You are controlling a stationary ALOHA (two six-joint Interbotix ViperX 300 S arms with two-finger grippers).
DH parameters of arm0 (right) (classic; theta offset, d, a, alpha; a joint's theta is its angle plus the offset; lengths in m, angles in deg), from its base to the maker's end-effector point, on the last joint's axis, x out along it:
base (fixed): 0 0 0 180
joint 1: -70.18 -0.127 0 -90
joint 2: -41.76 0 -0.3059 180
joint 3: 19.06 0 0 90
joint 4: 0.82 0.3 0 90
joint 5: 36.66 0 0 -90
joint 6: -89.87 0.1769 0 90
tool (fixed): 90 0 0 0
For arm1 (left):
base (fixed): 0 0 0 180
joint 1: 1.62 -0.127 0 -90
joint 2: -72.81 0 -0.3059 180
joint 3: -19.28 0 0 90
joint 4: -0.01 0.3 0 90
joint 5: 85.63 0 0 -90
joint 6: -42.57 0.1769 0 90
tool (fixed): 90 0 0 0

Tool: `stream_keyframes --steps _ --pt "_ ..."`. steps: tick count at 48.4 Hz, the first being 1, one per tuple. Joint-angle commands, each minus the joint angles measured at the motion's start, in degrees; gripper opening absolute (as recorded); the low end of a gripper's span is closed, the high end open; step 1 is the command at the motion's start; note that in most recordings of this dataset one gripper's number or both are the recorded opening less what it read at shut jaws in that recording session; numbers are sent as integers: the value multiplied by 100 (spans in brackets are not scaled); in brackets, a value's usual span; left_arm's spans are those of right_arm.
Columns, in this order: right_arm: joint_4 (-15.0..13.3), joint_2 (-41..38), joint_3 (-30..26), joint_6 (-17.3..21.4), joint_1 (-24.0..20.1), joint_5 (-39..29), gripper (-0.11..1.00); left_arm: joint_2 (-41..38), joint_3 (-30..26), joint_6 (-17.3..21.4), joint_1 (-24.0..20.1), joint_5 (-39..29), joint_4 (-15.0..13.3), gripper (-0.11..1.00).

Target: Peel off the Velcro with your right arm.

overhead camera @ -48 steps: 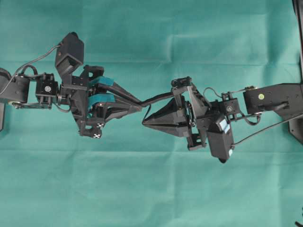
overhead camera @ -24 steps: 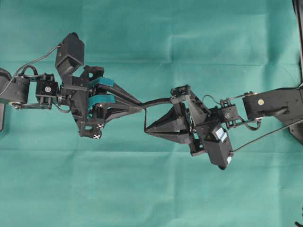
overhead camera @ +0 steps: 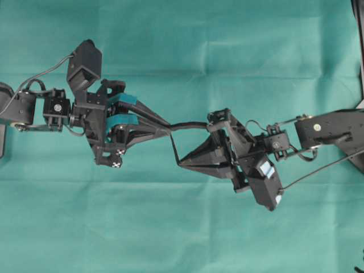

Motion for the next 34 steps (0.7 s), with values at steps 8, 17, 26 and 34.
stream_keyframes --steps 8,17,26,34 --pt "18 281 70 9 -88 26 -9 97 -97 0 -44 79 -18 10" --pt "18 422 176 9 -79 26 -9 97 -97 0 -44 79 -18 10" --pt "26 501 237 18 -70 53 -9 105 -88 9 -44 79 -18 10" --pt "35 554 272 26 -62 53 -4 105 -70 9 -35 79 -18 10"
